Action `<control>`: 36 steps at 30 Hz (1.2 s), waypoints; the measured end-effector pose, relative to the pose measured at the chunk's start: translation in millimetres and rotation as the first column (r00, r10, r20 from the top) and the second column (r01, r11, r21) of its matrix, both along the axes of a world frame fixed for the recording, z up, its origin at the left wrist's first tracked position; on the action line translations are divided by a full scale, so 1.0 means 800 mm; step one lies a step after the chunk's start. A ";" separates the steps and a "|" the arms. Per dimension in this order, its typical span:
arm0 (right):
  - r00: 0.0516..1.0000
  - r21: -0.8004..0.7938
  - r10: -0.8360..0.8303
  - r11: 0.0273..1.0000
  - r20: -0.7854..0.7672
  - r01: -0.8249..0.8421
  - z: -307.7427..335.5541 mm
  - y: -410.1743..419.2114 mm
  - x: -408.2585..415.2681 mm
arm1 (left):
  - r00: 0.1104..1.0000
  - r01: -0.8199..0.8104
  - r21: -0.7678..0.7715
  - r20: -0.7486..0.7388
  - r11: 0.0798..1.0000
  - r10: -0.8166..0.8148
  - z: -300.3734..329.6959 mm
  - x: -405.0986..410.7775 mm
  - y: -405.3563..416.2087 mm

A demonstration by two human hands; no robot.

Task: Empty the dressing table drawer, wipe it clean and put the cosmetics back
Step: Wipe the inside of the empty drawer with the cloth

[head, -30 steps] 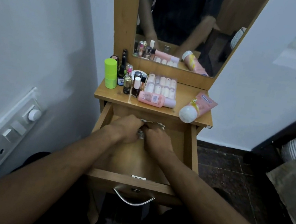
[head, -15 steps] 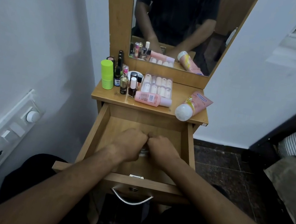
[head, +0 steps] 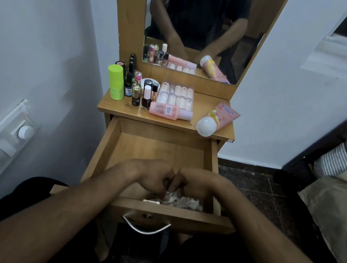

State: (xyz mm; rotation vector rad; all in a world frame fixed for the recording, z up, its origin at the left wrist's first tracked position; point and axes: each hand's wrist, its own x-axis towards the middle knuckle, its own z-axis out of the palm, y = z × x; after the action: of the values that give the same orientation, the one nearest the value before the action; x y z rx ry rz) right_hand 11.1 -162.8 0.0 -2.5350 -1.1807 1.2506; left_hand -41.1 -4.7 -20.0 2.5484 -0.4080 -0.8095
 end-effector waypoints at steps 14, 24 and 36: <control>0.924 -0.051 -0.252 0.968 -0.288 0.248 0.001 -0.019 -0.008 | 0.953 -0.190 -0.293 -0.286 0.937 0.104 -0.012 -0.007 0.025; 0.956 0.181 -0.041 0.979 -0.290 0.097 -0.002 0.128 -0.060 | 0.999 0.030 0.496 -0.047 0.868 -0.008 0.039 -0.052 0.091; 0.974 0.132 -0.002 0.991 -0.225 0.033 -0.006 0.075 -0.038 | 1.000 0.010 0.259 -0.007 0.966 -0.008 0.035 -0.043 0.072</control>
State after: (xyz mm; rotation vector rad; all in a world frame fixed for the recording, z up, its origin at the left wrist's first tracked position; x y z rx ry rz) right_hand -19.0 -103.1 -5.1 -2.2355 -1.1477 1.3605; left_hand -75.8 52.6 7.7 2.7849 -0.3302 -0.9277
